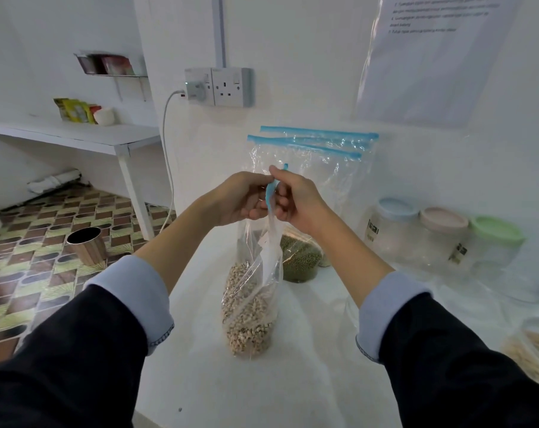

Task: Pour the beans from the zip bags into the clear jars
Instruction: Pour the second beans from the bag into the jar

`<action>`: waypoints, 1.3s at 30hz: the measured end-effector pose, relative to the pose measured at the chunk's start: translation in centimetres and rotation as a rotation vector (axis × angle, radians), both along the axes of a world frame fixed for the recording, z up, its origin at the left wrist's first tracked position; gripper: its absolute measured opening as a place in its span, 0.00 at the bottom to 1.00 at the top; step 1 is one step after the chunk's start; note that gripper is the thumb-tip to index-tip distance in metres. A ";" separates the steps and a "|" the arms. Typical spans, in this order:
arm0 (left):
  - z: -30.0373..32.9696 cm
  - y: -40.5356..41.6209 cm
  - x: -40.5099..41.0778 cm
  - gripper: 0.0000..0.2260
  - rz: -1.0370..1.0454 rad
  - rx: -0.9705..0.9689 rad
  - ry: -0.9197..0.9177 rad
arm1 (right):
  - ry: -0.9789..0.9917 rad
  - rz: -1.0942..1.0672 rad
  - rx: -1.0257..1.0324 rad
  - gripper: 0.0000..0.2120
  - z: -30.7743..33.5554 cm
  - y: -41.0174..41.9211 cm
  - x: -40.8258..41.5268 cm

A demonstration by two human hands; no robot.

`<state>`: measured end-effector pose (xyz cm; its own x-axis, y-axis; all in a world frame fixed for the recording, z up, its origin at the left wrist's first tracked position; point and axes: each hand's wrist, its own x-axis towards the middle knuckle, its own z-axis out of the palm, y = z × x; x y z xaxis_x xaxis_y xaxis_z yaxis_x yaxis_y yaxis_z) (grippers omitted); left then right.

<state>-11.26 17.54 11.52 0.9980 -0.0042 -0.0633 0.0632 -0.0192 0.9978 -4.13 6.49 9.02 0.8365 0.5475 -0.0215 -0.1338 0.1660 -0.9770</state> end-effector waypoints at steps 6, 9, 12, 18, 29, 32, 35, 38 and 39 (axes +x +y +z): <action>-1.1 0.2 0.2 0.13 -0.021 0.032 -0.038 | 0.058 0.065 -0.045 0.19 0.1 -0.1 0.2; -1.2 0.4 0.1 0.12 -0.016 0.018 -0.080 | 0.027 0.132 0.033 0.19 -0.2 -0.3 0.1; -1.5 0.9 0.3 0.13 -0.033 0.008 -0.103 | -0.035 0.233 0.078 0.17 -0.5 -0.4 0.1; -2.1 1.8 0.8 0.14 -0.023 -0.033 -0.077 | -0.116 0.316 0.046 0.17 -1.0 -0.2 0.5; -3.0 3.6 3.4 0.14 0.232 0.037 -0.116 | -0.212 0.373 -0.009 0.21 -1.0 -1.1 0.7; -3.5 3.8 5.4 0.10 0.289 0.072 -0.135 | -0.242 0.424 -0.056 0.08 -0.8 -1.4 1.2; -3.6 3.5 6.5 0.08 0.199 0.048 -0.169 | -0.260 0.477 -0.177 0.09 -0.3 -2.1 2.0; -3.3 3.8 6.7 0.07 0.303 -0.049 -0.266 | -0.367 0.428 -0.365 0.16 1.7 -3.1 2.7; -3.2 3.9 6.7 0.08 0.321 -0.052 -0.300 | -0.425 0.325 -0.417 0.18 2.5 -3.0 3.0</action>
